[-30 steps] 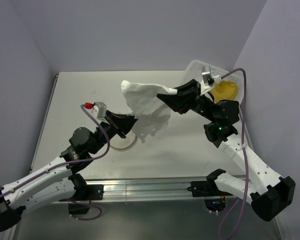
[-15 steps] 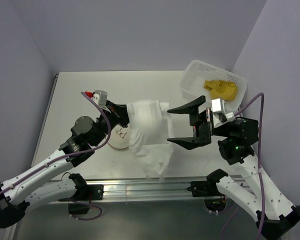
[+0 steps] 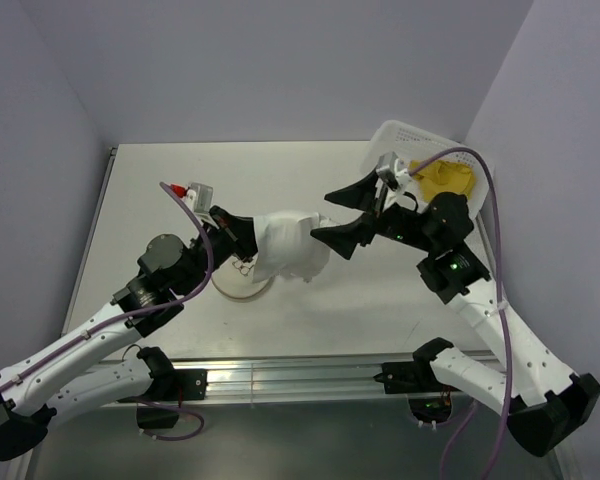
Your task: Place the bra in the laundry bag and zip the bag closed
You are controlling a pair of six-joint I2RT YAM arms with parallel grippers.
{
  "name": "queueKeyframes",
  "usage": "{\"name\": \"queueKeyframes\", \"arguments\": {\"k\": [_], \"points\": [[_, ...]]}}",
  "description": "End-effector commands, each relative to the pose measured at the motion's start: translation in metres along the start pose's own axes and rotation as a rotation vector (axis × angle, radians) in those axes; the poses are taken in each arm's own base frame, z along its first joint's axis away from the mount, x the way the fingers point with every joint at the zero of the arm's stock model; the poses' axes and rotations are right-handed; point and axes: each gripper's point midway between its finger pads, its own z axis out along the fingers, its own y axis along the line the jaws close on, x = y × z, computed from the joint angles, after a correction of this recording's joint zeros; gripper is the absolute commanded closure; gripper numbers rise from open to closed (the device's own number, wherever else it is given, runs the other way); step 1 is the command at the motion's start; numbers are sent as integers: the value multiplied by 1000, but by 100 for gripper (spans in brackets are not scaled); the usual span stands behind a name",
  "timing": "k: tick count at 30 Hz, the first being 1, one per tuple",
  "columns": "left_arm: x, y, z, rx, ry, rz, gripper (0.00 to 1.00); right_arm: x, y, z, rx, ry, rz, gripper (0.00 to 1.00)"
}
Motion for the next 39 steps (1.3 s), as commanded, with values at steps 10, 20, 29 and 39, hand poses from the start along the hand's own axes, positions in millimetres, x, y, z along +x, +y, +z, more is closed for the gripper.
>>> {"name": "queueKeyframes", "arguments": {"k": [10, 20, 29, 39], "points": [[-9, -14, -6, 15, 22, -81, 100, 46, 10, 23, -105, 168, 136, 0], [-11, -1, 2, -40, 9, -52, 100, 83, 23, 23, -196, 208, 286, 0], [-9, 2, 11, -46, 14, -54, 100, 77, 33, 18, -215, 187, 267, 0], [-16, 10, 12, -99, -23, -78, 98, 100, 18, 30, -122, 187, 328, 39]]}}
